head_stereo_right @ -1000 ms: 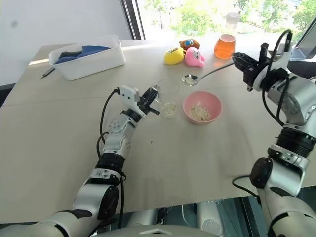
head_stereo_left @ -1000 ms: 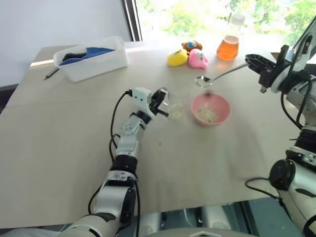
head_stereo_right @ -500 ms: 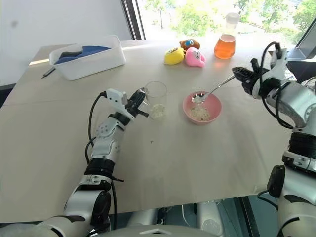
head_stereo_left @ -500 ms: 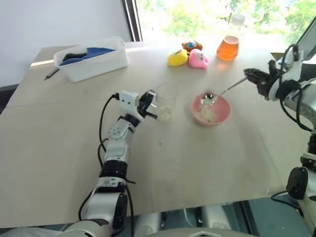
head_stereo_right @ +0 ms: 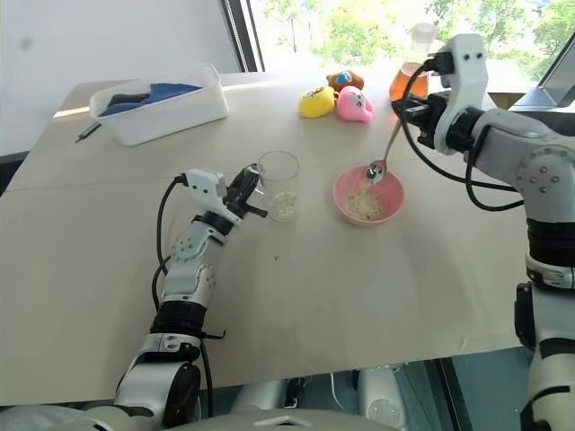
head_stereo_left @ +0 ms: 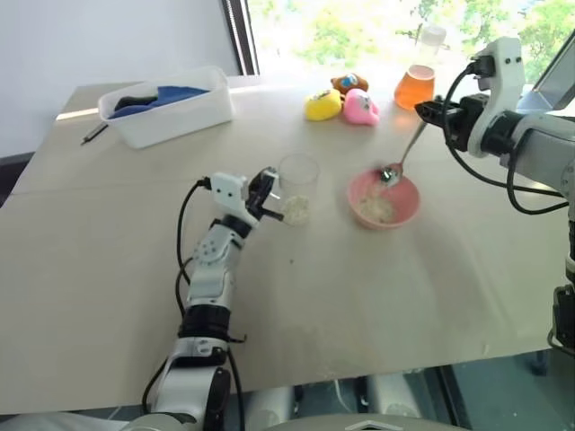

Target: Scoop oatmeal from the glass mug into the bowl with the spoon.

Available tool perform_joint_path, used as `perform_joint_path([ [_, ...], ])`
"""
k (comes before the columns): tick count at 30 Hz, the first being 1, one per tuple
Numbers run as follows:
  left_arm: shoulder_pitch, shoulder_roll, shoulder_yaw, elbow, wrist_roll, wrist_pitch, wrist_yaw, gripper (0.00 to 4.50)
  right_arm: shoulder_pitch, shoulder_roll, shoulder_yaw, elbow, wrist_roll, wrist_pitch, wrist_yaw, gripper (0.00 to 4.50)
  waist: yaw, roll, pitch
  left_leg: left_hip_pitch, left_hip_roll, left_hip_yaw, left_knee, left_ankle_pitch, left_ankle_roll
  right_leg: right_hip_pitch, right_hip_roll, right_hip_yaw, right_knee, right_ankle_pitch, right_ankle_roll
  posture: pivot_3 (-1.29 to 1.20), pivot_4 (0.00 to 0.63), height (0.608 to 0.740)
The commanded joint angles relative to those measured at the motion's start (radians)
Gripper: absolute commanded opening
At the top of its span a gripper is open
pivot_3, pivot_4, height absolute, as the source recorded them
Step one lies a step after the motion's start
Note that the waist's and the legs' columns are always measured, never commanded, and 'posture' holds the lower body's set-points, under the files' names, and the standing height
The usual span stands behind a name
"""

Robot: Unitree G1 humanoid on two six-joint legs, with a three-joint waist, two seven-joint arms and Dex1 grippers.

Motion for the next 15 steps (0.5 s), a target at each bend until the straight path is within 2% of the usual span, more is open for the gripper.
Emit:
perform_joint_path([
  [1, 0.003, -0.005, 0.001, -0.039, -0.006, -0.009, 0.009, 0.04, -0.025, -0.042, 0.028, -0.067, -0.106, -0.055, 0.094, 0.00, 0.001, 0.000, 0.000, 0.000, 0.000, 0.000, 0.000, 0.000, 0.000, 0.000, 0.000, 0.000, 0.000, 0.000, 0.000, 0.00, 0.150, 0.740],
  [7, 0.005, -0.010, -0.007, -0.034, -0.002, -0.012, 0.012, 0.04, -0.010, -0.043, 0.028, -0.094, -0.199, -0.051, 0.186, 0.00, 0.004, 0.000, 0.000, -0.002, -0.003, -0.002, 0.001, 0.000, 0.000, -0.001, -0.001, -0.001, 0.000, 0.000, 0.000, 0.00, 0.150, 0.740],
  [11, 0.003, -0.011, -0.010, -0.031, -0.001, -0.011, 0.012, 0.04, -0.041, 0.051, -0.109, -0.011, -0.139, 0.050, 0.108, 0.00, 0.001, 0.000, 0.000, -0.002, -0.003, -0.002, 0.001, 0.000, 0.000, -0.001, -0.001, -0.001, 0.000, 0.000, 0.000, 0.00, 0.150, 0.740],
  [15, -0.001, -0.012, -0.012, -0.022, 0.002, -0.014, 0.011, 0.04, -0.143, 0.223, -0.319, 0.097, -0.002, 0.164, -0.054, 0.00, -0.001, 0.000, 0.000, -0.001, -0.003, -0.001, 0.002, 0.000, 0.000, -0.001, -0.002, -0.001, 0.002, 0.000, 0.000, 0.00, 0.150, 0.740],
])
